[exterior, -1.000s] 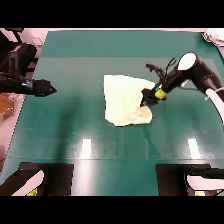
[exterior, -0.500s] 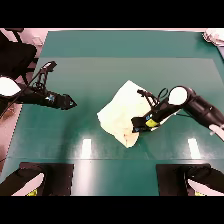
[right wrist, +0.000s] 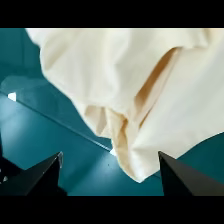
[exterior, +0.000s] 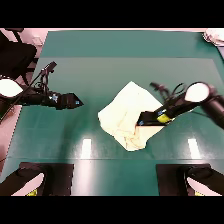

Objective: Fold the shirts.

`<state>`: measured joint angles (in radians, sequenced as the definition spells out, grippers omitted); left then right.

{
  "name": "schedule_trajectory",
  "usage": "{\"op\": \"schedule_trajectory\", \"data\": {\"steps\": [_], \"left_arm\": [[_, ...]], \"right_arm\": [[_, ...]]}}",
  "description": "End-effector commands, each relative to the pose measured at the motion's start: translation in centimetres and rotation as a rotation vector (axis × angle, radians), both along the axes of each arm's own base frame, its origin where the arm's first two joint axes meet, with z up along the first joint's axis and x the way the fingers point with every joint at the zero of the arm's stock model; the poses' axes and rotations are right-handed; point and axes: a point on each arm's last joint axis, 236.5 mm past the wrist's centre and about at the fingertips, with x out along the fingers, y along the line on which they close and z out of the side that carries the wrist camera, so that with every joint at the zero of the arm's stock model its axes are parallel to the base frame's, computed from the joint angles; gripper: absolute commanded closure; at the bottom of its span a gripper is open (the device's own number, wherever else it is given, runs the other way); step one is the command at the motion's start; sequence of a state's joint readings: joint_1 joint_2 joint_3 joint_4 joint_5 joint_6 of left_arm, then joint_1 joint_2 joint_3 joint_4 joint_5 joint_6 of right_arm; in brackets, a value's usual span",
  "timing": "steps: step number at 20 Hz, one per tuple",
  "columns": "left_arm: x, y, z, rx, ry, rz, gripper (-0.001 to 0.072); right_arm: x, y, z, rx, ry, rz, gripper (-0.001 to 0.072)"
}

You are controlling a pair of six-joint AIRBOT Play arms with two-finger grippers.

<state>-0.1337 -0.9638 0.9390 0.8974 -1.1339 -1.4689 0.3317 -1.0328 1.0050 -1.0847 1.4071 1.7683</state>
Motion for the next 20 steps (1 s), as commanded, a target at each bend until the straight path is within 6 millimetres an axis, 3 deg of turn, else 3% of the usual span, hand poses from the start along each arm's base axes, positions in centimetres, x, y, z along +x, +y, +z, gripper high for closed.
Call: {"op": "schedule_trajectory", "data": {"steps": [1, 4, 6, 9, 12, 16, 17, 19, 20], "left_arm": [[0.8, -0.7, -0.9, -0.029, 0.053, 0.056, 0.0136], [-0.1, -4.8, -4.5, 0.063, -0.030, -0.228, 0.0136], [-1.3, -7.2, -7.9, 0.144, -0.076, -0.428, 0.0136], [-0.9, -8.5, -11.9, 0.244, -0.113, -0.520, 0.0136], [1.2, -8.9, -13.4, 0.268, -0.166, -0.491, 0.0138], [3.5, -8.9, -13.1, 0.282, -0.249, -0.440, 0.0140], [3.6, -8.9, -13.1, 0.283, -0.255, -0.438, 0.0236], [3.4, -9.2, -13.0, 0.280, -0.275, -0.475, 0.0635], [3.0, -9.4, -12.9, 0.279, -0.287, -0.516, 0.0684]], "right_arm": [[3.8, -7.0, 2.6, -0.094, -0.138, -0.170, 0.0038], [6.2, -11.9, 4.2, -0.101, -0.251, -0.274, 0.0038], [6.7, -14.8, 4.0, -0.127, -0.271, -0.297, 0.0038], [6.6, -17.3, 3.2, -0.146, -0.242, -0.327, 0.0038], [6.7, -17.9, 2.2, -0.146, -0.199, -0.340, 0.0039], [7.4, -16.7, 0.7, -0.146, -0.175, -0.269, 0.0039], [7.4, -16.2, 0.0, -0.145, -0.156, -0.249, 0.0039], [7.5, -15.4, -1.2, -0.143, -0.115, -0.217, 0.0039], [7.5, -15.4, -1.9, -0.149, -0.091, -0.221, 0.0039]]}}
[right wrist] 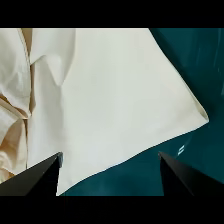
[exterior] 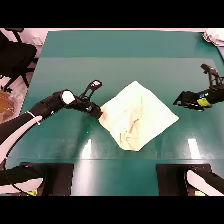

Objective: Fold the shirts.

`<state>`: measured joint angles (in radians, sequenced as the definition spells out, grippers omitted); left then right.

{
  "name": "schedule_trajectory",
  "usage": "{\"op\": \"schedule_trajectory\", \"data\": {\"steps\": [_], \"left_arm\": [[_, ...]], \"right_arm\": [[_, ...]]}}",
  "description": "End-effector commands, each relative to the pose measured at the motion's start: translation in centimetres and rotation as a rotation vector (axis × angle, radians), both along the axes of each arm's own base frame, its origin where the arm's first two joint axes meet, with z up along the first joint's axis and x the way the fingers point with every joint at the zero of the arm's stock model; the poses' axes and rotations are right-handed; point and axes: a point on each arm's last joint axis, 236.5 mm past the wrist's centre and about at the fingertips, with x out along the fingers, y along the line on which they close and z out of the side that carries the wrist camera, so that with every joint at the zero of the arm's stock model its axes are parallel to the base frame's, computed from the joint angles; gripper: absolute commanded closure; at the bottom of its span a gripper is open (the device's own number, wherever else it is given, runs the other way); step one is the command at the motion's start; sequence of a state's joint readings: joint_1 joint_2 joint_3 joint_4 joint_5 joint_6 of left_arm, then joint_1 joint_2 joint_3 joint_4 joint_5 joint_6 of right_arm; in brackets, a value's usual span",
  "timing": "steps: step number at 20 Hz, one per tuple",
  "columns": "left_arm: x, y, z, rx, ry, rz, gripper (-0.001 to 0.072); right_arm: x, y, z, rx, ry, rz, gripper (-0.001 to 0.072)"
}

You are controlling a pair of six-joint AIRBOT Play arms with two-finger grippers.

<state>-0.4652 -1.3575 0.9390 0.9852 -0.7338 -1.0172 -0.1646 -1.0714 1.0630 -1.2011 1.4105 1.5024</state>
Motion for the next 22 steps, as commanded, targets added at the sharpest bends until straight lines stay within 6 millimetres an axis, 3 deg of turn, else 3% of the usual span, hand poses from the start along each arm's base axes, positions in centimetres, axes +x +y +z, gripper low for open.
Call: {"op": "schedule_trajectory", "data": {"steps": [1, 5, 8, 11, 14, 17, 22], "left_arm": [[-0.2, -0.6, 0.3, 0.005, -0.044, -0.092, 0.0685], [0.1, -1.3, 2.5, -0.008, -0.072, -0.140, 0.0686], [1.2, -1.9, 4.4, -0.026, -0.111, -0.145, 0.0686], [1.3, -2.0, 5.0, -0.027, -0.118, -0.152, 0.0686], [1.3, -2.0, 4.9, -0.026, -0.116, -0.153, 0.0685], [1.3, -2.0, 4.9, -0.027, -0.116, -0.153, 0.0685], [0.5, -2.0, 4.7, -0.022, -0.088, -0.171, 0.0685]], "right_arm": [[0.0, 0.4, -2.0, 0.000, 0.084, -0.015, 0.0039], [-0.9, -2.8, -4.4, -0.073, 0.193, -0.074, 0.0039], [-1.5, -5.6, -5.9, -0.048, 0.269, -0.161, 0.0039], [-2.3, -9.0, -6.7, 0.020, 0.296, -0.305, 0.0041], [-3.2, -8.6, -8.4, 0.211, 0.290, -0.412, 0.0042], [-4.8, -8.0, -11.5, 0.264, 0.304, -0.462, 0.0042], [-3.0, -5.8, -13.0, 0.292, 0.193, -0.405, 0.0051]]}}
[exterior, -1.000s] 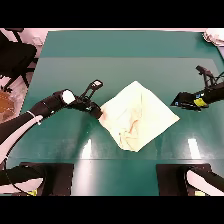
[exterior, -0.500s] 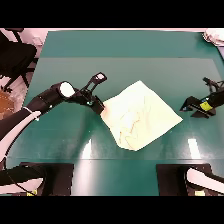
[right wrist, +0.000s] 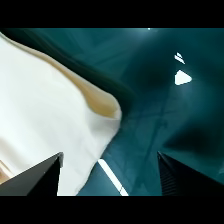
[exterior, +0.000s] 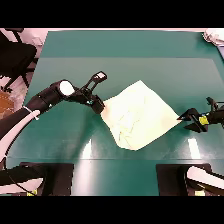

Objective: Fold the shirts.

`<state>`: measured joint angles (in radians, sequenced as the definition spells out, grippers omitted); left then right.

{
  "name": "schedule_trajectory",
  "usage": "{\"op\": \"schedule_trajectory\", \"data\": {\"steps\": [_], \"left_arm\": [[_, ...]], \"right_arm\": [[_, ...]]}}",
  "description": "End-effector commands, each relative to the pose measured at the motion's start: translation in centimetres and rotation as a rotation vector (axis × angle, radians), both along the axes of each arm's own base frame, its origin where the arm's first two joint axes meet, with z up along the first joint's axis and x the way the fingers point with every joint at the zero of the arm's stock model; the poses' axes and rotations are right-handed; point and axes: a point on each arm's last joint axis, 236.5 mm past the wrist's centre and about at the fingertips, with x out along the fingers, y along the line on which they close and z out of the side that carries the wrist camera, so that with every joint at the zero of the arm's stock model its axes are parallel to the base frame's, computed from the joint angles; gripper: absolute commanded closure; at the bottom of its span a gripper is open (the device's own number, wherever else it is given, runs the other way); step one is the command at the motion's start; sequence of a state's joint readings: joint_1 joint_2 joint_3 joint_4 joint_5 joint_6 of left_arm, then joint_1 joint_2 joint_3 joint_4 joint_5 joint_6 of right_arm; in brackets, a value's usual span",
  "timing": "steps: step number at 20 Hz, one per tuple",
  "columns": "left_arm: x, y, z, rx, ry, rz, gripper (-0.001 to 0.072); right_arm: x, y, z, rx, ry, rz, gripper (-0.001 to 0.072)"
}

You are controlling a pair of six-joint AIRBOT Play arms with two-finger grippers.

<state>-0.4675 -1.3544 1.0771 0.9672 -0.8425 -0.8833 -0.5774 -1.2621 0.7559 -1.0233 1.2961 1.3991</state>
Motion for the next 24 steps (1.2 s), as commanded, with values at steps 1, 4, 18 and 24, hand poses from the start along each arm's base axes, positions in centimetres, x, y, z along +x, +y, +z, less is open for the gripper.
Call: {"op": "schedule_trajectory", "data": {"steps": [1, 4, 18, 24], "left_arm": [[-0.6, 0.1, -0.1, 0.006, 0.021, -0.016, 0.0685], [-0.9, 0.0, -0.2, 0.007, 0.033, -0.023, 0.0686], [2.1, -2.1, 12.9, -0.104, -0.192, -0.075, 0.0688], [3.9, 2.4, 30.3, -0.155, -0.735, 0.071, 0.0687]], "right_arm": [[1.7, 0.8, -1.1, -0.019, -0.090, 0.006, 0.0051], [2.9, 1.5, -1.3, -0.058, -0.132, 0.041, 0.0062], [11.6, 1.7, 14.5, -0.165, -0.668, -0.052, 0.0690], [12.0, -0.8, 37.2, -0.453, -1.221, -0.128, 0.0690]]}}
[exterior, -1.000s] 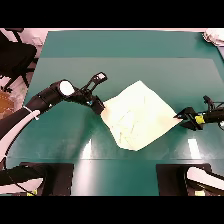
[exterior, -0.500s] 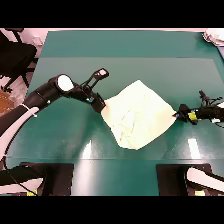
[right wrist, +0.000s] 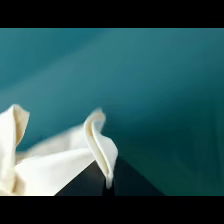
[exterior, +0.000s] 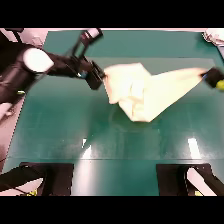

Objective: Fold the shirts.

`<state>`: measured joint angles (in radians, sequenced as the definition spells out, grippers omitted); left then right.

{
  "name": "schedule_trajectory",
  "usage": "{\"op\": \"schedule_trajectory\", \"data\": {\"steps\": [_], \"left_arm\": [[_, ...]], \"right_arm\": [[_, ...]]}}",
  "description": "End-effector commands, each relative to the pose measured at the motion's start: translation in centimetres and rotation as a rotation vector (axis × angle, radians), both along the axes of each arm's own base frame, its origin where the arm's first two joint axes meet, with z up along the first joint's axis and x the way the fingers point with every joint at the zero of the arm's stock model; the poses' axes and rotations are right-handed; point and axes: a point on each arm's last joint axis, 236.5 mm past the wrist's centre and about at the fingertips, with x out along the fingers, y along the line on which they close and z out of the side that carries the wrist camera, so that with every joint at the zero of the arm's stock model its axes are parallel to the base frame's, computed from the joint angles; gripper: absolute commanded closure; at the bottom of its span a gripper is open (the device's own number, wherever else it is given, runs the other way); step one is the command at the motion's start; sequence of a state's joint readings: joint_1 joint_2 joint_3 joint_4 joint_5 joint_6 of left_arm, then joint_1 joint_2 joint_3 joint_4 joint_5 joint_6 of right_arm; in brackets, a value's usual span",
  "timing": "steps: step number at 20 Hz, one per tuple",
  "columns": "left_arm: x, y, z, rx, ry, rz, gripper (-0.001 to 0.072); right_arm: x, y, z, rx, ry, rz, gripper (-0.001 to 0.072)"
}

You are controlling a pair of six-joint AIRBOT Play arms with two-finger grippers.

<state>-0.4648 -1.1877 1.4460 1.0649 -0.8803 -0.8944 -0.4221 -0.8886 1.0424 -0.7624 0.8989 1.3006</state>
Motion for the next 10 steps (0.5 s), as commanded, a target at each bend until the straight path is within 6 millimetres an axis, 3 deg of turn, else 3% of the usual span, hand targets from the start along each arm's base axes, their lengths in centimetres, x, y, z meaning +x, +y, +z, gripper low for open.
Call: {"op": "schedule_trajectory", "data": {"steps": [1, 3, 5, 8, 10], "left_arm": [[0.1, 4.1, 10.6, -0.052, -0.324, 0.136, 0.0687], [-1.1, 7.1, 14.3, -0.039, -0.445, 0.213, 0.0686], [-2.2, 9.7, 15.5, 0.022, -0.488, 0.272, 0.0685], [-2.7, 12.9, 12.7, 0.209, -0.428, 0.319, 0.0685], [-3.1, 13.7, 9.7, 0.290, -0.336, 0.312, 0.0684]], "right_arm": [[-1.9, -0.8, 11.8, -0.155, -0.277, -0.068, 0.0690], [-3.1, -0.3, 14.7, -0.193, -0.339, -0.068, 0.0691], [-4.4, -0.4, 16.3, -0.255, -0.370, -0.085, 0.0691], [-5.6, -1.0, 16.3, -0.327, -0.356, -0.110, 0.0692], [-5.8, -1.1, 14.6, -0.339, -0.303, -0.099, 0.0691]]}}
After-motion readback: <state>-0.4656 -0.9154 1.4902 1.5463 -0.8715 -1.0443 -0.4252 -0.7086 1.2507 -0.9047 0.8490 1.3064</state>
